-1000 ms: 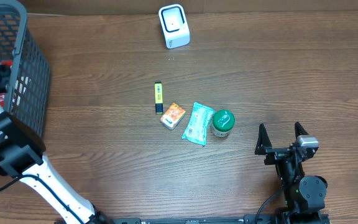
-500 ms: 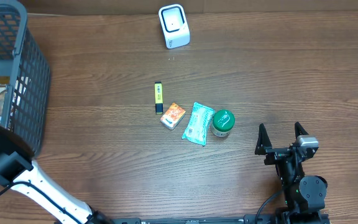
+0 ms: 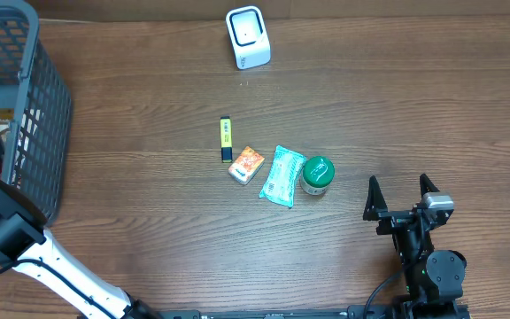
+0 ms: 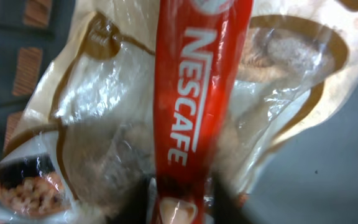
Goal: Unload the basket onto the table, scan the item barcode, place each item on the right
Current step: 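Lift the red Nescafe stick up out of the basket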
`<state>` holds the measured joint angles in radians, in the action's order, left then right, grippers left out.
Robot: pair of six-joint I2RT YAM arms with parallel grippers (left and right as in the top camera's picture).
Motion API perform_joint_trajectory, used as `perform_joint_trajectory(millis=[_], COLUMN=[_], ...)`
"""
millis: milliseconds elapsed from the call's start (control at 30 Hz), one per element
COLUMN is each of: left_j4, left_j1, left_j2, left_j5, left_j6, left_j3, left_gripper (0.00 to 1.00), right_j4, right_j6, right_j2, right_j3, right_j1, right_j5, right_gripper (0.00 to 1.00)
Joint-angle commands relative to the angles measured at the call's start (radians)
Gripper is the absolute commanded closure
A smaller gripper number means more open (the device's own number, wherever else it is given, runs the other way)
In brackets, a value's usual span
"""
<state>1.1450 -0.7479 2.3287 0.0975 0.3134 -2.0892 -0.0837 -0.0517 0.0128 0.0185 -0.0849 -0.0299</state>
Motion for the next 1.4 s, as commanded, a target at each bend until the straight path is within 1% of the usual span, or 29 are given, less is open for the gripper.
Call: perform_joint_trajectory(millis=[0, 100, 267, 400, 500, 700, 767, 833, 933, 967, 1000, 1033, 1067, 1100, 1133, 1167, 1233, 1300, 1367], left_j4=[-0.017, -0.019, -0.021, -0.034, -0.046, -0.104, -0.142, -0.184, -0.263, -0.282, -0.301, -0.312, -0.317, -0.317, -0.315, -0.315, -0.311, -0.307, -0.306], left_j1=[0.000, 0.000, 0.004, 0.005, 0.005, 0.008, 0.011, 0.013, 0.013, 0.013, 0.014, 0.015, 0.015, 0.015, 0.015, 0.015, 0.016, 0.016, 0.016], left_j2=[0.007, 0.006, 0.006, 0.006, 0.007, 0.007, 0.007, 0.007, 0.007, 0.007, 0.007, 0.007, 0.007, 0.007, 0.007, 0.007, 0.007, 0.007, 0.006], left_j5=[-0.020, -0.021, -0.038, -0.040, -0.050, -0.092, -0.091, -0.087, -0.087, -0.087, -0.087, -0.087, -0.089, -0.091, -0.091, -0.091, -0.091, -0.092, -0.109], left_j6=[0.013, 0.013, 0.018, 0.027, 0.027, 0.028, 0.032, 0.032, 0.045, 0.053, 0.060, 0.062, 0.062, 0.061, 0.061, 0.061, 0.061, 0.061, 0.061], left_j3=[0.014, 0.011, 0.011, 0.011, 0.011, 0.040, 0.082, 0.133, 0.237, 0.262, 0.291, 0.308, 0.321, 0.324, 0.325, 0.325, 0.325, 0.325, 0.324], left_gripper=[0.50, 0.27, 0.12, 0.10, 0.05, 0.04, 0.04, 0.00, 0.00, 0.03, 0.08, 0.20, 0.36, 0.61, 0.78, 0.82, 0.84, 0.96, 0.96], right_j4=[0.003, 0.003, 0.003, 0.003, 0.003, 0.003, 0.003, 0.003, 0.003, 0.003, 0.003, 0.003, 0.003, 0.003, 0.003, 0.003, 0.003, 0.003, 0.003], right_j6=[0.004, 0.004, 0.004, 0.004, 0.004, 0.004, 0.004, 0.004, 0.004, 0.004, 0.004, 0.004, 0.004, 0.004, 0.004, 0.004, 0.004, 0.004, 0.004], right_j2=[-0.010, -0.010, -0.010, -0.010, -0.010, -0.010, -0.010, -0.010, -0.010, -0.010, -0.010, -0.010, -0.010, -0.010, -0.010, -0.010, -0.010, -0.010, -0.010], right_j3=[-0.011, -0.011, -0.011, -0.011, -0.011, -0.011, -0.011, -0.011, -0.011, -0.011, -0.011, -0.011, -0.011, -0.011, -0.011, -0.011, -0.011, -0.011, -0.011], right_j1=[0.001, 0.001, 0.001, 0.001, 0.001, 0.001, 0.001, 0.001, 0.001, 0.001, 0.001, 0.001, 0.001, 0.001, 0.001, 0.001, 0.001, 0.001, 0.001], right_j5=[-0.002, -0.002, -0.002, -0.002, -0.002, -0.002, -0.002, -0.002, -0.002, -0.002, -0.002, -0.002, -0.002, -0.002, -0.002, -0.002, -0.002, -0.002, -0.002], right_gripper=[0.00, 0.00, 0.00, 0.00, 0.00, 0.00, 0.00, 0.00, 0.00, 0.00, 0.00, 0.00, 0.00, 0.00, 0.00, 0.00, 0.00, 0.00, 0.00])
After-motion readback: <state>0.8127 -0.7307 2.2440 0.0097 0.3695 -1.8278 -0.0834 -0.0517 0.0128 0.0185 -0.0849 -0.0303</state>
